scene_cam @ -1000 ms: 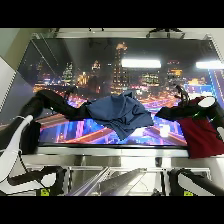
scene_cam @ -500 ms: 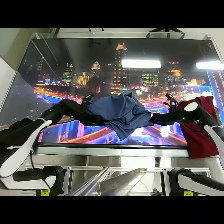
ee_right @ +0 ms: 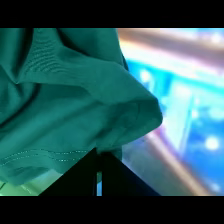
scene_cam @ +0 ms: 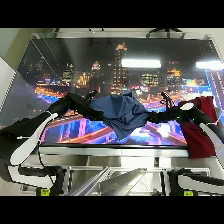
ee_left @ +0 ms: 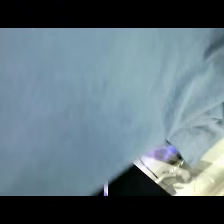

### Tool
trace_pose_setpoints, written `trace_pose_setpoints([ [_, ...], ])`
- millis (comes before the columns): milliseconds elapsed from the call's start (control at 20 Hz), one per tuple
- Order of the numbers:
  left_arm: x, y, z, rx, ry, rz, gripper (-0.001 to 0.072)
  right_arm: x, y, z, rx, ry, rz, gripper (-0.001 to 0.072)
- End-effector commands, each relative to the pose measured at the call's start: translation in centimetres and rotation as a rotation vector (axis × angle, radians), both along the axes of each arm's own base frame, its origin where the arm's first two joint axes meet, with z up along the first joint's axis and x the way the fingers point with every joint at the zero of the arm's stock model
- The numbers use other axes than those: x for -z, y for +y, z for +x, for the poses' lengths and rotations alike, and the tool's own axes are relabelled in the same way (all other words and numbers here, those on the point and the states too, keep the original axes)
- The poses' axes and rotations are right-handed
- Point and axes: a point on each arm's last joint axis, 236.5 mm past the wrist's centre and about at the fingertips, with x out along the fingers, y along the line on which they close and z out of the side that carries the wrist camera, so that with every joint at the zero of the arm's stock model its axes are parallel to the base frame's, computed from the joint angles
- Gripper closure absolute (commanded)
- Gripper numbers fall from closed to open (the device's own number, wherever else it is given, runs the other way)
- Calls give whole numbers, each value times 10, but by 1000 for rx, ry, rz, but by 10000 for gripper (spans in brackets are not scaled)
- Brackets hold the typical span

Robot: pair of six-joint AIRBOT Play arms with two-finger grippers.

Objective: Fold the shirts.

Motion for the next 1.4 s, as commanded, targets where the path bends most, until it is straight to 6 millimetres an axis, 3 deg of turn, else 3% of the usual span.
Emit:
trace_pose_setpoints([
  [0, -14, 14, -1, -27, -13, -10, 695, -11, 5, 8, -5, -27, 33, 690],
  [100, -34, 25, -1, -51, -42, -26, 696, -30, 12, 6, -48, -40, 66, 691],
  [200, -77, 36, 6, -71, -126, -61, 696, -74, 21, 8, -104, -105, 107, 691],
  [250, -105, 40, 10, -73, -187, -79, 696, -106, 23, 14, -122, -173, 114, 691],
  [350, -176, 47, 15, -60, -341, -118, 696, -187, 21, 25, -127, -345, 126, 690],
  [500, -300, 64, 7, -81, -617, -156, 696, -327, 10, 17, -113, -678, 105, 690],
  [650, -416, 89, -23, -118, -924, -149, 697, -451, -14, -18, -26, -999, 19, 691],
  [750, -480, 106, -48, -166, -1121, -119, 697, -503, -22, -46, 12, -1152, -40, 691],
  [850, -525, 119, -74, -201, -1266, -71, 697, -537, -17, -72, 8, -1261, -72, 691],
  [950, -554, 128, -90, -224, -1375, -13, 697, -569, -16, -89, 26, -1371, -100, 691],
  [1100, -564, 160, -89, -293, -1403, 150, 697, -601, -40, -92, 135, -1478, -233, 691],
  [1200, -553, 182, -70, -340, -1343, 225, 697, -588, -72, -69, 236, -1406, -334, 691],
  [1300, -524, 194, -34, -350, -1240, 232, 697, -544, -97, -26, 254, -1226, -376, 691],
  [1350, -499, 200, -11, -348, -1158, 226, 697, -511, -107, 2, 248, -1107, -369, 691],
])
